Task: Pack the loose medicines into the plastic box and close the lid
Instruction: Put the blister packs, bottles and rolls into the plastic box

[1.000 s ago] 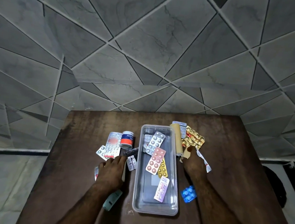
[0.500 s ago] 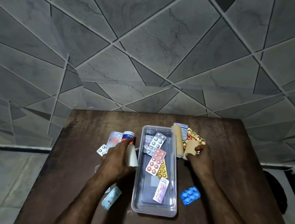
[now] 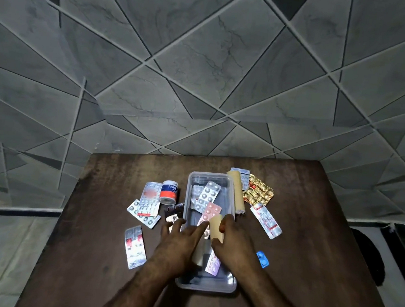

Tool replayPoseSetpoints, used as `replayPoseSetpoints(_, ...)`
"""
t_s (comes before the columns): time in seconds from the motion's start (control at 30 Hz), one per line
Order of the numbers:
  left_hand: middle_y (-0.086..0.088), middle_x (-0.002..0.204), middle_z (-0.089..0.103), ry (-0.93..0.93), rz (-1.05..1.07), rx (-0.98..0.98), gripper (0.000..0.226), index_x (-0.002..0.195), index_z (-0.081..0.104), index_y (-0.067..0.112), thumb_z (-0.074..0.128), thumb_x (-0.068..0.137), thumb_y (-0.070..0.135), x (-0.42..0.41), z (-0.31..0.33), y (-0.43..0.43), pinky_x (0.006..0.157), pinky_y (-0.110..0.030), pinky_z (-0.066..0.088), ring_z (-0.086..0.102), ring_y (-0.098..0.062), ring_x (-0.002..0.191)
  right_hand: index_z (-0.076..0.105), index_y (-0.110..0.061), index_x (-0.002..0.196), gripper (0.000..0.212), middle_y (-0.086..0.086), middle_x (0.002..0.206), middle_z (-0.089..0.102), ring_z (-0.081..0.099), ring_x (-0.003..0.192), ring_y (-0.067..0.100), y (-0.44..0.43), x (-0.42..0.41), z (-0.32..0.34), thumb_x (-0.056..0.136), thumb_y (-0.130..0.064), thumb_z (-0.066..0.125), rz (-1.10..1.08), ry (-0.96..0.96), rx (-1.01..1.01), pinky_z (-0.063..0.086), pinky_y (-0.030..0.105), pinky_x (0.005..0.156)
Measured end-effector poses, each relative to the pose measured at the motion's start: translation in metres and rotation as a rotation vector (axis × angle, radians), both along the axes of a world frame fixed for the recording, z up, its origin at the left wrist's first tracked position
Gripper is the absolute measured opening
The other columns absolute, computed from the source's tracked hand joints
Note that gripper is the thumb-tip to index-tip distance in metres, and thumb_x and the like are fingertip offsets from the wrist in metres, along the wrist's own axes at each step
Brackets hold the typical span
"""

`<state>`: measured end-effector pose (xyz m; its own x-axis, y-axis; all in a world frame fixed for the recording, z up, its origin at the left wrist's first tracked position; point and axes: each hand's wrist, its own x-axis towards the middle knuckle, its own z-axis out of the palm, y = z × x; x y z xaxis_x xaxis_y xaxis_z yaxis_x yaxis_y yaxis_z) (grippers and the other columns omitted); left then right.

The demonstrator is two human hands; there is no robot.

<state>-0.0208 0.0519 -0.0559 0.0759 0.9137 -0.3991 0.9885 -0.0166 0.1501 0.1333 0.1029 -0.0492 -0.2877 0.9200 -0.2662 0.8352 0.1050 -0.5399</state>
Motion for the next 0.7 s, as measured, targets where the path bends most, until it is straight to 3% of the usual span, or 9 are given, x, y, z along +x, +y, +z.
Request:
replayPoseSetpoints(0.1,0.004,0.157,0.033,0.04,-0.04,0.001,0.107,0.155,0.002,0.03,0.073,0.075,0.045,0.001,-0.007,-0.003,0.113,-0.055,0.011,0.013,-0.033,0.148,0.044,-0.017,0.116,0.036,0.01,0.113,0.058,0.06,0.103,0.032,-0.007,-0.004,-0.009,0.084,-0.03,0.055,0.032,-0.129,0.016,0.048,0.038,0.082)
replayPoseSetpoints(0.27,0.008,0.155,0.035,-0.023,-0.02,0.036,0.098,0.153,0.013,0.036,0.071,0.074,0.047,-0.008,-0.01,0.0,0.112,-0.051,0.012,0.018,-0.027,0.147,0.052,-0.016,0.094,0.017,0.009,0.102,0.062,0.059,0.098,0.028,0.002,-0.001,-0.004,0.086,-0.029,0.058,0.002,-0.024,0.055,0.042,0.033,0.076)
replayPoseSetpoints(0.4,0.013,0.141,0.054,-0.281,0.244,0.213,0.069,0.141,0.041,0.04,0.061,0.078,0.056,-0.024,-0.007,0.012,0.107,-0.04,0.029,0.041,-0.018,0.135,0.051,-0.019,0.077,0.015,0.004,0.087,0.067,0.062,0.087,0.023,0.028,0.011,0.002,0.084,-0.024,0.063,-0.181,0.08,0.046,0.033,0.027,0.064)
replayPoseSetpoints(0.53,0.002,0.118,0.071,-0.501,0.555,0.362,0.056,0.124,0.063,0.026,0.055,0.075,0.052,-0.052,0.0,0.033,0.089,-0.032,0.043,0.064,-0.021,0.11,0.06,-0.018,0.079,0.009,0.006,0.089,0.072,0.065,0.09,0.028,0.06,0.025,-0.007,0.083,-0.025,0.065,-0.385,0.146,-0.044,0.044,0.03,0.071)
replayPoseSetpoints(0.6,-0.002,0.12,0.07,-0.523,0.65,0.322,0.06,0.125,0.062,0.021,0.056,0.074,0.051,-0.074,0.003,0.047,0.087,-0.03,0.044,0.064,-0.023,0.11,0.06,-0.021,0.079,0.007,0.009,0.096,0.073,0.065,0.095,0.031,0.074,0.031,-0.012,0.083,-0.022,0.065,-0.447,0.162,-0.06,0.045,0.031,0.075)
replayPoseSetpoints(0.7,-0.006,0.127,0.065,-0.406,0.617,0.239,0.067,0.131,0.057,0.019,0.063,0.07,0.046,-0.105,0.0,0.066,0.092,-0.037,0.049,0.062,-0.027,0.114,0.057,-0.02,0.082,0.011,0.013,0.103,0.073,0.064,0.101,0.032,0.089,0.034,-0.02,0.083,-0.024,0.067,-0.476,0.147,-0.086,0.041,0.028,0.076)
